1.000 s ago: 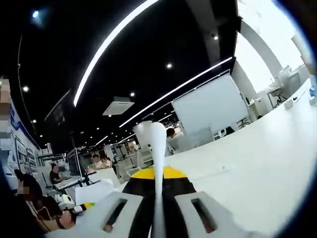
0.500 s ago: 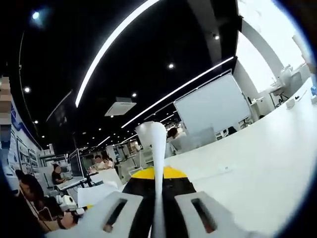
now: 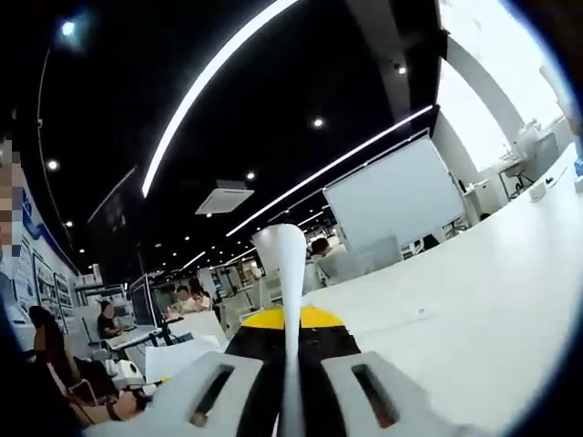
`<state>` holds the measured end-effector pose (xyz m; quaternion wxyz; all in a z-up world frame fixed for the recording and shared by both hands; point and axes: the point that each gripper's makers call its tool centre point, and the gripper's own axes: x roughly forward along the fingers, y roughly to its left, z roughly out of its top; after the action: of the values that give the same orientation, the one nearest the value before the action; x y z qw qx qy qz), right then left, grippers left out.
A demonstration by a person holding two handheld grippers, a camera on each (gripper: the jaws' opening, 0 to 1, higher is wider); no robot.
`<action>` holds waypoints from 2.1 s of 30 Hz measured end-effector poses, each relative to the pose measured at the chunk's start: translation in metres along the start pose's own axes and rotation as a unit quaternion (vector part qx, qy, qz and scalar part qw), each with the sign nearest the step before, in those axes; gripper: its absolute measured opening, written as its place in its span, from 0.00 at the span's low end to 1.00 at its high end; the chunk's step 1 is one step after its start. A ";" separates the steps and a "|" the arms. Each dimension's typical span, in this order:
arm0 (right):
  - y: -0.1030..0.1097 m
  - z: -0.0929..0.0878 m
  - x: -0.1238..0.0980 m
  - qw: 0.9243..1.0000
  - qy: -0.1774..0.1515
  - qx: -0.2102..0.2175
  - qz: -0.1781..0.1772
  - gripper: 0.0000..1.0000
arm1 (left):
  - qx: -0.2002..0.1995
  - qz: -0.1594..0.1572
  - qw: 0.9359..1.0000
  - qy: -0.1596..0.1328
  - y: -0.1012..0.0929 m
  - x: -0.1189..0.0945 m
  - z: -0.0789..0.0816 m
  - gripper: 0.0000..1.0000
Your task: Organize the stack of printing papers by aligning and flattening the scattered papers on the table
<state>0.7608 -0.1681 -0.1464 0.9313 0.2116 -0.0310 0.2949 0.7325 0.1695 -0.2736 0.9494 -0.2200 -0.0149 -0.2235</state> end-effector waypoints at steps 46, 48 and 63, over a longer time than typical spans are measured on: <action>0.022 0.007 0.005 1.000 -0.004 -0.007 0.026 0.00 | 0.000 -0.002 1.000 0.001 -0.003 0.000 0.000 0.18; 0.023 0.008 0.007 1.000 -0.003 -0.007 0.028 0.00 | 0.000 -0.002 1.000 0.001 -0.004 0.000 0.000 0.18; 0.034 0.011 0.009 0.999 -0.006 -0.008 0.039 0.00 | 0.003 -0.003 1.000 0.003 -0.003 0.000 0.000 0.18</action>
<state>0.7500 -0.1431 -0.1220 0.9207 0.2043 -0.0475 0.3291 0.7309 0.1672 -0.2723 0.9496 -0.2161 -0.0133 -0.2267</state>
